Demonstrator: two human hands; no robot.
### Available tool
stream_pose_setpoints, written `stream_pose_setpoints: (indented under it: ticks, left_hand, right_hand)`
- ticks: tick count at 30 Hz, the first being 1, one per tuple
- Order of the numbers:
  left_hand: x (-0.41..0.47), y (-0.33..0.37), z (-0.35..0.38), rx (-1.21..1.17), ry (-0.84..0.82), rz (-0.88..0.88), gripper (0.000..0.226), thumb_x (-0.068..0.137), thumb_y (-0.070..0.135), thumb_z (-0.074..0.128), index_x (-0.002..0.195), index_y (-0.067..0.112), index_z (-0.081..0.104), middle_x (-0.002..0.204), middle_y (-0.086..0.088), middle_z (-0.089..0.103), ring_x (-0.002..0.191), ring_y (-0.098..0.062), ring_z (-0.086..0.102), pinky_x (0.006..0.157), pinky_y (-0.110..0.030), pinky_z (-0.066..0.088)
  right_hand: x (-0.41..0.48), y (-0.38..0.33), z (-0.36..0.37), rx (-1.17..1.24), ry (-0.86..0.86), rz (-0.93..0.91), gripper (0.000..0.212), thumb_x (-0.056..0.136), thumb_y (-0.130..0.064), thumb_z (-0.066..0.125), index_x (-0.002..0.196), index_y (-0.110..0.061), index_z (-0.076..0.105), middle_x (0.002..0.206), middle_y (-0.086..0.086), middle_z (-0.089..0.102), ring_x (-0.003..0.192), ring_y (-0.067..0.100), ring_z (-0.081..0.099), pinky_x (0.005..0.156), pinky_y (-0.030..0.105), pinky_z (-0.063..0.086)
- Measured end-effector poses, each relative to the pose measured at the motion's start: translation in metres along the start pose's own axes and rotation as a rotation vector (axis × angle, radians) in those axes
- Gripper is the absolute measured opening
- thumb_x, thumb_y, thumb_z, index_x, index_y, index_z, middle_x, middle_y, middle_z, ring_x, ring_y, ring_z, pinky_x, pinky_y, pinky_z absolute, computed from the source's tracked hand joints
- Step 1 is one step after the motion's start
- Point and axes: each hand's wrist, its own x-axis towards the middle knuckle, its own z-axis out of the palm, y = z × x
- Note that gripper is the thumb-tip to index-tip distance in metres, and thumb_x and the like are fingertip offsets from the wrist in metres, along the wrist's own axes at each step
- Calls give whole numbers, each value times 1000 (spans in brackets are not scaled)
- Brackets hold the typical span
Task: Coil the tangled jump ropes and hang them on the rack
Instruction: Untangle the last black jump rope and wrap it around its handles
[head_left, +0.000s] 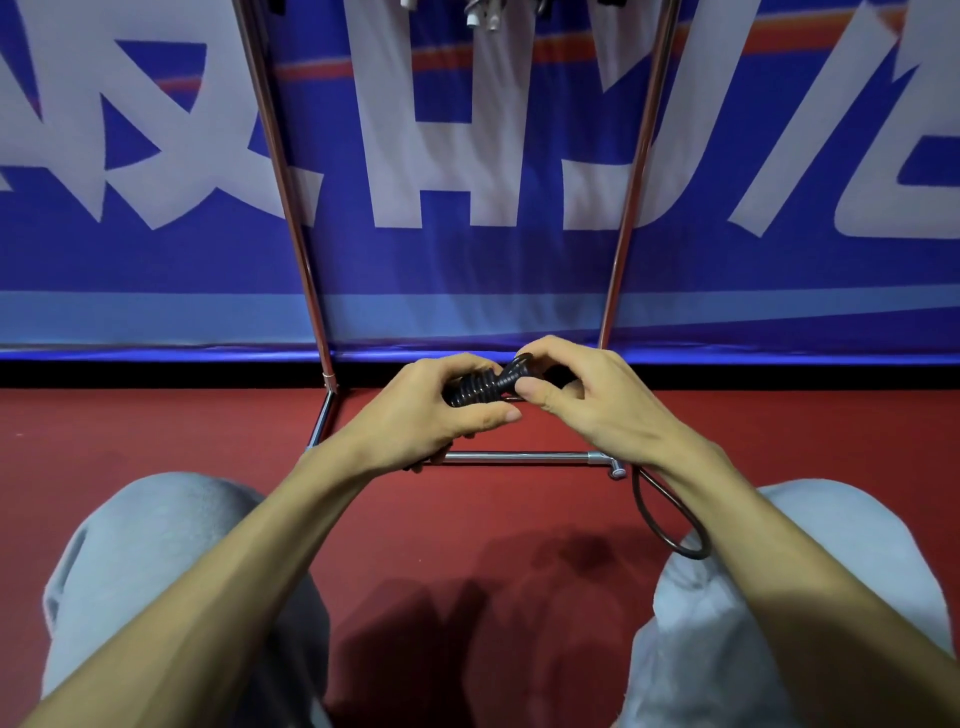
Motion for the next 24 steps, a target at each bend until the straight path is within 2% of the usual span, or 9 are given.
stream_pose_setpoints:
  ticks: [2,4,8,11,14,16,20,24]
  left_hand:
    - [-1,0,0,16,-40,1,19,80,33,76,93,31,63,65,-3,56,44,-23,46,35,-23,35]
    - [-2,0,0,35,-76,9,18,79,35,77,91,32,63,65,-3,56,44,-24,48,35,-23,36]
    - [-2,-1,2,60,-42,20,20,78,36,77,89,30,61,65,-7,57,42,-22,48,35,-25,37]
    - [1,-6,3,105,34,34,24,76,40,77,91,29,61,62,-2,54,43,-18,45,38,-30,39]
    - [3,-10,3,232,118,51,31,74,51,75,93,32,59,63,5,55,47,-11,44,51,-38,44]
    - [2,-9,3,369,172,63,37,75,57,70,99,33,57,66,7,57,53,-8,47,56,-32,42]
    - [2,-6,5,556,270,131,44,78,58,65,108,28,53,76,11,60,76,-17,57,66,-32,40]
    - [3,-10,6,574,277,137,44,79,59,63,107,29,51,78,11,62,78,-20,59,66,-34,43]
  right_hand:
    - [0,1,1,-45,-19,-48,18,91,-41,55,100,-26,60,82,-26,60,75,-4,57,65,13,38]
    - [0,4,2,-111,-40,-97,30,90,-50,46,101,-26,60,90,-17,60,84,3,57,71,24,43]
    - [1,6,7,-79,12,-115,31,90,-49,41,90,-24,59,77,-15,54,72,6,51,65,30,41]
    - [3,4,13,-63,75,-107,39,89,-49,40,82,-15,58,70,-6,53,66,13,47,62,33,38]
    - [5,3,17,-32,136,-94,42,88,-47,41,78,-9,57,62,-5,48,59,9,42,58,27,33]
    - [5,0,21,25,175,-67,40,89,-41,44,74,-5,55,58,-6,42,55,9,37,54,22,28]
    - [5,-5,27,95,230,-19,37,90,-31,45,67,-2,49,54,-7,34,53,8,33,52,19,27]
    - [8,-3,28,82,194,44,38,90,-36,43,69,-5,50,55,-6,38,55,9,36,53,20,28]
